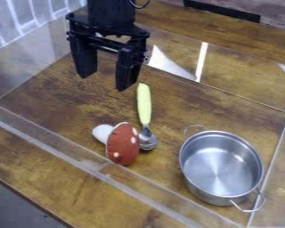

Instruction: Move the green spoon to the left

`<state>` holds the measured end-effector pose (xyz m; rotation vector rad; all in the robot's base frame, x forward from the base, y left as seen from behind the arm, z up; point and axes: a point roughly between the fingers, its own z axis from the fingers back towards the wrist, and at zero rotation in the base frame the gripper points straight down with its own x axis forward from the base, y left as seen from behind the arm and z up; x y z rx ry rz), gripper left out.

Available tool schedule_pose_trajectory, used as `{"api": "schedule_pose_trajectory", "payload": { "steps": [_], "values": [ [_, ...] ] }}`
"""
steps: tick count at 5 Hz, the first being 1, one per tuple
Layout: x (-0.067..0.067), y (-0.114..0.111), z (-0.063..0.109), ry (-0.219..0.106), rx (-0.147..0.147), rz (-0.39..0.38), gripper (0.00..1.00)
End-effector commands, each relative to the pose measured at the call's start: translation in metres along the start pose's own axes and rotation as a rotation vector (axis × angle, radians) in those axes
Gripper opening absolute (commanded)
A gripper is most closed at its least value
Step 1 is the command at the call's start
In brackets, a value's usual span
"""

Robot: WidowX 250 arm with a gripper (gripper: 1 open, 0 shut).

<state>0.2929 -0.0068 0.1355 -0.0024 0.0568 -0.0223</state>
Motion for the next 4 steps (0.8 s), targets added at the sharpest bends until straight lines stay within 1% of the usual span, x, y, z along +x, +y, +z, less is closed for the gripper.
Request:
{"api": "schedule_pose_trajectory", "payload": {
  "steps": [1,2,3,4],
  "values": [
    [0.0,-0.001,-0.012,0.033,-0.006,0.014,1.0],
    [0.008,-0.003,-0.022,0.039,-0.013,0.078,1.0],
    [0.022,-0.005,-0.029,0.024,-0.02,0.151,1.0],
    [0.034,-0.009,-0.034,0.001,-0.03,0.203,1.0]
  ]
}}
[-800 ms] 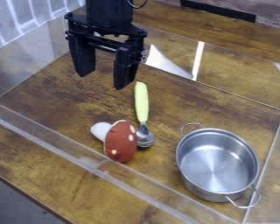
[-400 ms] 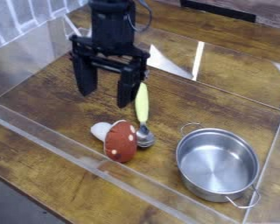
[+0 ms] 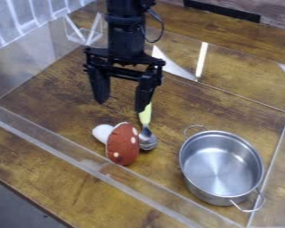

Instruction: Move the green spoon to the left

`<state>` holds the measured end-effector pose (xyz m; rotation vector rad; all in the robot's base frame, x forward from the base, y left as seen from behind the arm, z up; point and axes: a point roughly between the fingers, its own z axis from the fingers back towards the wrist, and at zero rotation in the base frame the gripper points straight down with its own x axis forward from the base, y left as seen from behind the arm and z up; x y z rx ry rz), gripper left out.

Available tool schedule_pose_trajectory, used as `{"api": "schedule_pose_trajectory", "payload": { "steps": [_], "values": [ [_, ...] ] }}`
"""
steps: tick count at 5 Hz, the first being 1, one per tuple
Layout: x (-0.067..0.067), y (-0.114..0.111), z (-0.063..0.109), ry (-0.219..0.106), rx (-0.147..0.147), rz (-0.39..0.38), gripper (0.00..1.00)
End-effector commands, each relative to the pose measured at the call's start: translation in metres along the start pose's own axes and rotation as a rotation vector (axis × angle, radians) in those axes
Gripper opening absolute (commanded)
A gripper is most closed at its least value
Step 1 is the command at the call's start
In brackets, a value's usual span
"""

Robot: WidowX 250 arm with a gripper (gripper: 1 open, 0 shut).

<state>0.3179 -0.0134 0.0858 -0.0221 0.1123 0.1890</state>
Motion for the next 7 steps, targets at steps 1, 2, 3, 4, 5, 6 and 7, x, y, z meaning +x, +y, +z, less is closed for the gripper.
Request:
{"api": "schedule_pose_trajectory", "payload": {
  "steps": [1,2,3,4,5,6,7],
  "values": [
    [0.017,-0.011,0.01,-0.075,-0.026,0.032,1.0],
    [0.027,-0.017,0.006,-0.09,-0.044,0.045,1.0],
    [0.036,-0.021,0.003,-0.106,-0.052,0.04,1.0],
    [0.044,-0.024,0.0,-0.109,-0.058,0.047,1.0],
    [0.05,-0.023,-0.001,-0.117,-0.065,0.057,1.0],
    [0.057,-0.02,-0.002,-0.12,-0.068,0.068,1.0],
    [0.062,-0.017,-0.004,-0.122,-0.072,0.084,1.0]
  ]
}}
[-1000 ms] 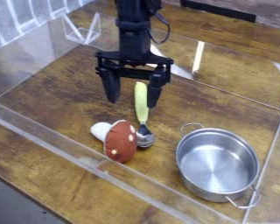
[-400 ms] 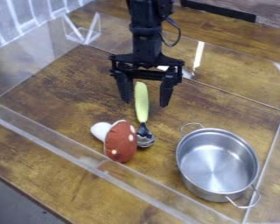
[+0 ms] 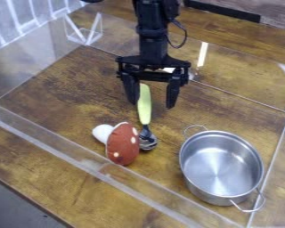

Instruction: Move the green spoon to the left

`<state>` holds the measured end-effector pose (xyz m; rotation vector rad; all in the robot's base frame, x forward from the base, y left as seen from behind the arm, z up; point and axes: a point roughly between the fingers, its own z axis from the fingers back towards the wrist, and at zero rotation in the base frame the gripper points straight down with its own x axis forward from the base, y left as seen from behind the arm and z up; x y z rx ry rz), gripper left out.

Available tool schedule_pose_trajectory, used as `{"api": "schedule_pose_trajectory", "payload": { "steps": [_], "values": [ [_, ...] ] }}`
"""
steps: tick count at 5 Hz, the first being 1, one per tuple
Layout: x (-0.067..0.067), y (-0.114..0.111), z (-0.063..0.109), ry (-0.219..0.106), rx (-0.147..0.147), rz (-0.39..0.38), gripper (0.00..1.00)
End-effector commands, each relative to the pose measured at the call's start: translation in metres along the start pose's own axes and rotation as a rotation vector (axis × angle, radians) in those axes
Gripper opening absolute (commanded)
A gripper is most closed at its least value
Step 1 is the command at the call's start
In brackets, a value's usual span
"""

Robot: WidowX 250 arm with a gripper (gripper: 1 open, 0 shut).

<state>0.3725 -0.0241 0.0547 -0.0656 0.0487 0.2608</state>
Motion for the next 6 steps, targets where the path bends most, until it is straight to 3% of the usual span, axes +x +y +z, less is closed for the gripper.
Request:
{"api": "schedule_pose_trajectory", "payload": {
  "steps": [1,3,6],
  "values": [
    [0.0119,0.0051,0.0202,-0.065,-0.024,0.022,1.0],
    [0.0158,0.0107,0.0244,-0.072,-0.034,0.034,1.0],
    [0.0184,0.0128,0.0276,-0.057,-0.037,0.043,1.0]
  ]
}}
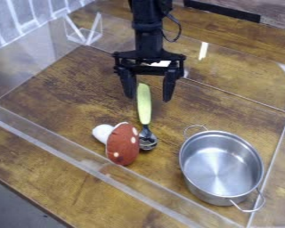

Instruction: Move the green spoon to the left

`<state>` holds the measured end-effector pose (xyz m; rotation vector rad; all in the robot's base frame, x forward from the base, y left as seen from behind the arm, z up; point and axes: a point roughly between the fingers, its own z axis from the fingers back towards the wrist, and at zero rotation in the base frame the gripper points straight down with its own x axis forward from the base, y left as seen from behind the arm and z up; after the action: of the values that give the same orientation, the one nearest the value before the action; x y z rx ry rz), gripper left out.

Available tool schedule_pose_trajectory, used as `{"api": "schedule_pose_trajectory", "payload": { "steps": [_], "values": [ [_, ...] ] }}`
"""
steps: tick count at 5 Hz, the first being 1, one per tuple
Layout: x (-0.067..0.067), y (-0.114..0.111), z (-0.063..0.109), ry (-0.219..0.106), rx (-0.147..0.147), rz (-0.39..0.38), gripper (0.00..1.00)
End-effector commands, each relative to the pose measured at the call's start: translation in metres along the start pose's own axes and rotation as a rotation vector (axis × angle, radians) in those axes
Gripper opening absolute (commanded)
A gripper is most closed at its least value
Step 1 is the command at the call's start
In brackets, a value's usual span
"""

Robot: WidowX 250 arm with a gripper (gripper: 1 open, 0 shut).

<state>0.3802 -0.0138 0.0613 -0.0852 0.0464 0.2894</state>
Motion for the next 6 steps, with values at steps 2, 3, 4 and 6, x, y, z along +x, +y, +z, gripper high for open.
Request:
{"api": "schedule_pose_trajectory", "payload": {
  "steps": [2,3,4,6],
  "values": [
    [0.009,0.006,0.018,-0.044,-0.015,0.019,1.0],
    [0.009,0.007,0.016,-0.035,-0.012,0.023,1.0],
    [0.011,0.008,0.007,-0.026,0.0,0.029,0.0],
    [0.012,0.01,0.036,-0.052,-0.032,0.021,0.0]
  ]
}}
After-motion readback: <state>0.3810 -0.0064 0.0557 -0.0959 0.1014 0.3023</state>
